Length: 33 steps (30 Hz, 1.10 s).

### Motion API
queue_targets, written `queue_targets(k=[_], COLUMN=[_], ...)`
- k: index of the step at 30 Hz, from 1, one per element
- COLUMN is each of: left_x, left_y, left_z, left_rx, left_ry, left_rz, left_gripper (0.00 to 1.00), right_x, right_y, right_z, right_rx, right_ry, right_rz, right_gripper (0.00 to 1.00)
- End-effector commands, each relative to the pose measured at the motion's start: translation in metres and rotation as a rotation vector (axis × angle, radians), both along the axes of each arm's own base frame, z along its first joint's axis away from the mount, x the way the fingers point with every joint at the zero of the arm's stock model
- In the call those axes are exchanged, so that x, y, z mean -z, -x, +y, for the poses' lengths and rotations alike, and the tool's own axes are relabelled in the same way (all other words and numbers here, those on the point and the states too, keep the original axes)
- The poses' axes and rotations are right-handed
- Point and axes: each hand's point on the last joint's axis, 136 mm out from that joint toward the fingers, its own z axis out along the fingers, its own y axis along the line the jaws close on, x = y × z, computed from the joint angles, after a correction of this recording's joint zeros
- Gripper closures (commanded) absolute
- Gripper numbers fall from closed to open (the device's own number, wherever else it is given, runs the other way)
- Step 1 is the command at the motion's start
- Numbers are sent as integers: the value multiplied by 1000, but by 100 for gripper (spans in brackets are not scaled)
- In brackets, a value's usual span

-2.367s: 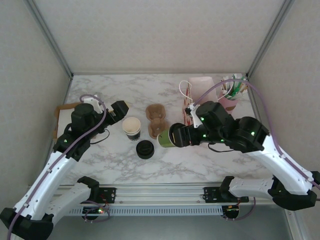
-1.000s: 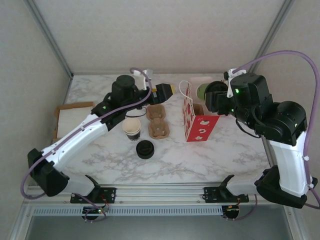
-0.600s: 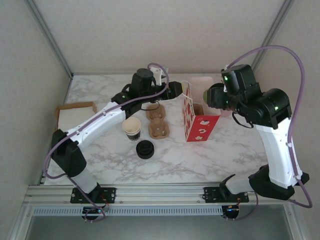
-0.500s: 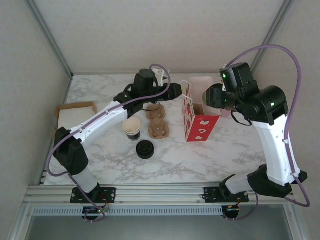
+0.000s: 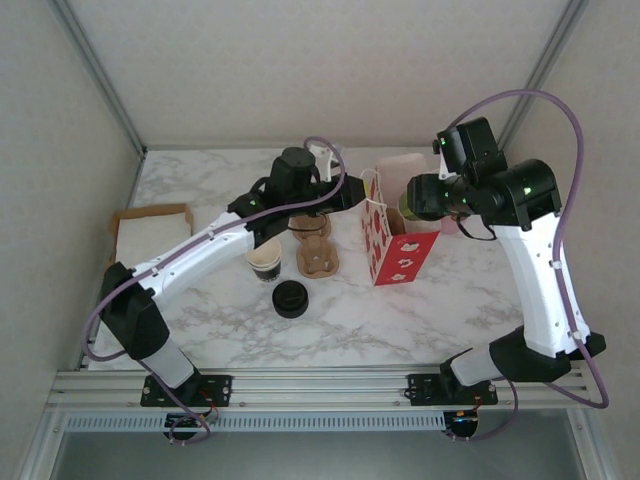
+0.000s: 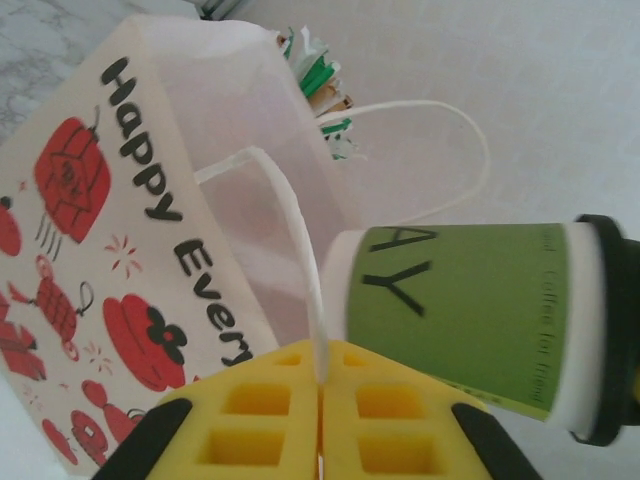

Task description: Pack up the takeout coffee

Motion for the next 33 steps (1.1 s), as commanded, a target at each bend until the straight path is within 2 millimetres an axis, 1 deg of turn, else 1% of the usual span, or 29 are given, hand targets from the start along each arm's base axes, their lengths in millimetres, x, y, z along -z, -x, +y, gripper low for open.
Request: queue_targets(k=[1,6,11,14,23,27,33], left_x=[-25,-28,-32,-31,-14,-12,-13], left_y=[10,22,33,38,43,46,49], left_z=[7,11,15,14,22,25,29], left_rx=[-43,-70,-89,-85,-88,-85,-72], left_ry=[51,70,88,85,37,22,11], left_rz=[-25,-14,-6,-7,-21,-34,-62], left_gripper=[96,100,100,100,100,100,100], right_x=[7,12,14,17,27,32,42], right_y=[0,0,1,1,5,4,0], right_z=[1,2,4,10,28,36,41], right_rx=[-22,-31,-47,-66,-140,-163,-176], right_ry=[2,6,2,-11,-35,-2,89], right_rz=[32,56,72,92,152,178,222], right_gripper=[35,35,35,36,36,36,36])
